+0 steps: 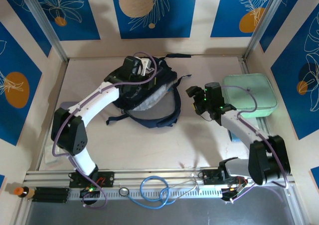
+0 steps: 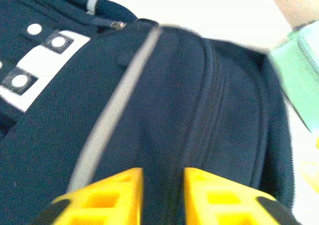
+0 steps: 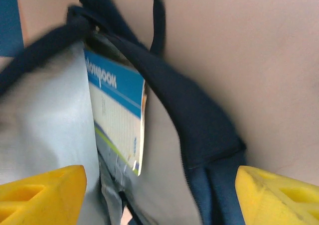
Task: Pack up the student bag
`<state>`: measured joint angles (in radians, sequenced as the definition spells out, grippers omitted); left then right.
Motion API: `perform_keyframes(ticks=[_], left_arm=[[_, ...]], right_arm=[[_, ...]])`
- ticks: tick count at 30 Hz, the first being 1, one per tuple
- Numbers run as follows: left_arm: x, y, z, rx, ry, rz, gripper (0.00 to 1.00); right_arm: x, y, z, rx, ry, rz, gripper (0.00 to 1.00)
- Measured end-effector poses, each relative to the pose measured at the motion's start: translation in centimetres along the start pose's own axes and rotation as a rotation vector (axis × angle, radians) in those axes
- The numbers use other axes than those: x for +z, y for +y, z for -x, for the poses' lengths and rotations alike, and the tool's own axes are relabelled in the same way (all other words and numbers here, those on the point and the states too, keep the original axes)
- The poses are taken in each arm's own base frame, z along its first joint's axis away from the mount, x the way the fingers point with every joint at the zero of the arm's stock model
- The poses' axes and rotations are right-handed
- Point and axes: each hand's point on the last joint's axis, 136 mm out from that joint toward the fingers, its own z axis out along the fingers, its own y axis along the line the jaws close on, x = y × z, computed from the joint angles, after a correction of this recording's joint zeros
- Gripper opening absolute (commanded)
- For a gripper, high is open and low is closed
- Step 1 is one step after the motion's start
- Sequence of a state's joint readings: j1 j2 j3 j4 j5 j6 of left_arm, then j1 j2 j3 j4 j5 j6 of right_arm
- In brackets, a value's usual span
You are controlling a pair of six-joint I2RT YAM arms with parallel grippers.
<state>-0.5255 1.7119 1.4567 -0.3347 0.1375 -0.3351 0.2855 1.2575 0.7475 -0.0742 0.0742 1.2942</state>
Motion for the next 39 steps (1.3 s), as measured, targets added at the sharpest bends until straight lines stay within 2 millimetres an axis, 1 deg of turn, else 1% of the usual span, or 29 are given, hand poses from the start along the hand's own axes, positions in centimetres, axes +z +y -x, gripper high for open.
perform_keyframes(ticks=[3, 4, 6, 9, 11, 12, 14, 15, 18, 20, 22, 25, 26, 30, 33, 34, 36, 39], left_arm=[[0.5, 0.2, -0.7, -0.036, 0.004, -0.016, 0.68], [0.7, 0.5, -1.0, -0.055, 0.004, -0.013, 0.71], [0.9, 2.0, -2.2, -0.103, 0.013, 0.004, 0.77], [0.2, 5.7, -5.2, -0.211, 0.039, 0.067, 0.78], [-0.8, 8.7, -7.1, -0.302, 0.048, 0.122, 0.78], [-1.5, 10.5, -8.0, -0.361, 0.049, 0.158, 0.78], [-2.7, 13.5, -9.4, -0.466, 0.038, 0.214, 0.78], [-3.3, 15.0, -10.1, -0.523, 0.03, 0.241, 0.76], [-4.2, 18.7, -12.5, -0.675, 0.018, 0.304, 0.71], [-4.5, 20.4, -13.8, -0.754, 0.019, 0.334, 0.67], [-4.4, 21.2, -14.4, -0.804, 0.021, 0.342, 0.62], [-3.5, 21.8, -14.7, -0.85, 0.023, 0.331, 0.5], [-3.2, 21.9, -15.0, -0.866, 0.03, 0.333, 0.48], [-2.4, 22.6, -15.9, -0.915, 0.042, 0.346, 0.48], [-1.9, 22.6, -15.4, -0.921, 0.02, 0.323, 0.47], [-1.6, 22.6, -15.3, -0.923, 0.016, 0.314, 0.45], [-1.1, 22.7, -15.3, -0.924, 0.018, 0.301, 0.39], [-0.7, 22.8, -15.4, -0.932, 0.024, 0.297, 0.35]], right_arm=[[-1.4, -0.2, 0.7, -0.055, -0.051, -0.018, 0.83], [-1.7, -0.4, 0.8, -0.071, -0.059, -0.026, 0.84], [-1.9, -0.8, 0.8, -0.103, -0.065, -0.049, 0.84], [-1.8, -1.6, 0.3, -0.145, -0.053, -0.086, 0.84], [-1.6, -1.9, -0.2, -0.171, -0.039, -0.102, 0.84], [-1.4, -2.2, -0.6, -0.181, -0.03, -0.113, 0.85], [-0.9, -2.6, -1.1, -0.192, -0.011, -0.132, 0.85], [-0.6, -2.9, -1.4, -0.196, 0.0, -0.144, 0.84], [0.3, -3.7, -2.1, -0.206, 0.026, -0.174, 0.84], [0.7, -3.8, -2.7, -0.224, 0.044, -0.185, 0.84], [1.0, -3.6, -3.6, -0.251, 0.063, -0.185, 0.84], [1.4, -2.9, -5.1, -0.297, 0.095, -0.163, 0.83], [1.6, -2.8, -5.5, -0.308, 0.103, -0.157, 0.83], [2.5, -2.9, -7.1, -0.337, 0.152, -0.15, 0.79], [3.2, -3.0, -8.2, -0.353, 0.186, -0.147, 0.78], [3.4, -3.1, -8.5, -0.359, 0.197, -0.148, 0.77], [3.8, -2.8, -9.1, -0.373, 0.218, -0.143, 0.76], [4.3, -2.1, -9.6, -0.384, 0.24, -0.124, 0.75]])
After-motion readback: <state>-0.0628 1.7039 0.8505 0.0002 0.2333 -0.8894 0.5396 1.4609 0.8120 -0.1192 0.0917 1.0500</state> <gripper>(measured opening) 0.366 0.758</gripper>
